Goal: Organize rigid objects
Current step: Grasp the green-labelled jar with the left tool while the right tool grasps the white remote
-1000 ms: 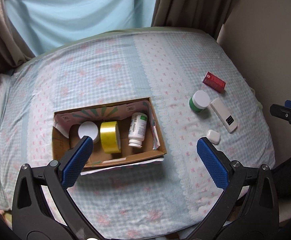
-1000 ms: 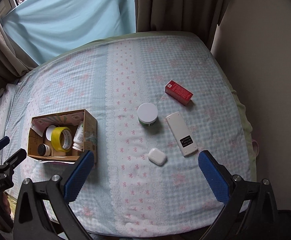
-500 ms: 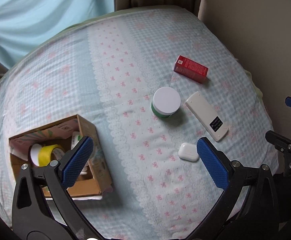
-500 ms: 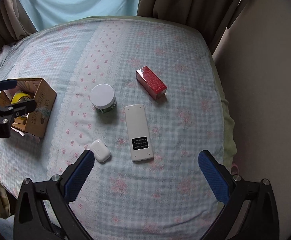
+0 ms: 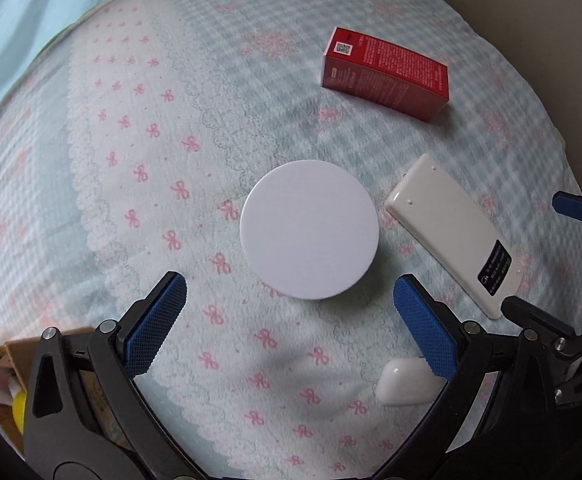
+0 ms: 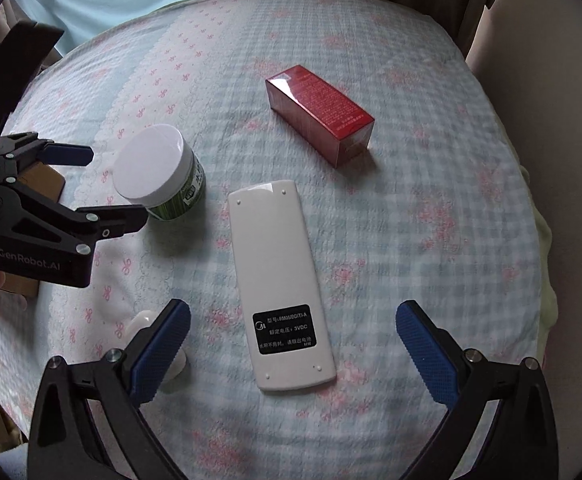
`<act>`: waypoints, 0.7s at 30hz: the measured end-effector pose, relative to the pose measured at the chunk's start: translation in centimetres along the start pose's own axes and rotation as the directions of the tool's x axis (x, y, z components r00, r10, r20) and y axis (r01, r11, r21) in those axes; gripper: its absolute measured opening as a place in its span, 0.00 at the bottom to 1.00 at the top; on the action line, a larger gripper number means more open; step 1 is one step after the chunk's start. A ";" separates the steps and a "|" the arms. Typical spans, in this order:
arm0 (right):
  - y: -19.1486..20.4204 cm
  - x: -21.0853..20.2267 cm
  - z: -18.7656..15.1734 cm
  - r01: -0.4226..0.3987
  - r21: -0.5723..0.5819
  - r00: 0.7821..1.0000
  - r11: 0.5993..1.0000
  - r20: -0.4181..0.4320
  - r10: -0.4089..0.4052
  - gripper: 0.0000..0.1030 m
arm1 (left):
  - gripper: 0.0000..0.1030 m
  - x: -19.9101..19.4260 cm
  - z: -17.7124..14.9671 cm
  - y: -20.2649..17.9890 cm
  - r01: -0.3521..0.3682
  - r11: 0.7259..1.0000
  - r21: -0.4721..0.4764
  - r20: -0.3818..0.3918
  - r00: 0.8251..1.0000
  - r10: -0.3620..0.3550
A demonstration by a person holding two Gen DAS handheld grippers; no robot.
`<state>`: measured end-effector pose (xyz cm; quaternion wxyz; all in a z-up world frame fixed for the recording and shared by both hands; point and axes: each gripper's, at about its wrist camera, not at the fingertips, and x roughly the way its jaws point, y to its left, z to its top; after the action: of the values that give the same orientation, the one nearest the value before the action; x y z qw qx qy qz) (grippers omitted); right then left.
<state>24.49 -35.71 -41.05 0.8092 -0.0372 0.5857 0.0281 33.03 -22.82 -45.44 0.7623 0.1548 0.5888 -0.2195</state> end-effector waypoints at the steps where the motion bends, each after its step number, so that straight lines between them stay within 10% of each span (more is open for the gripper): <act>1: 0.1 0.9 0.2 0.002 -0.007 1.000 1.000 -0.022 -0.003 0.95 | 1.00 0.7 0.4 0.0 0.008 1.000 0.005 -0.006 1.000 -0.008; 21: 2.9 7.8 4.1 0.044 -0.104 0.946 0.994 -0.316 -0.075 0.59 | 0.67 6.1 2.7 -2.1 0.026 0.989 0.142 -0.056 0.998 -0.019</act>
<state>30.54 -32.42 -47.23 0.7016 -0.0977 0.7054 0.0251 35.52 -26.87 -50.62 0.7305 0.2082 0.5937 -0.2654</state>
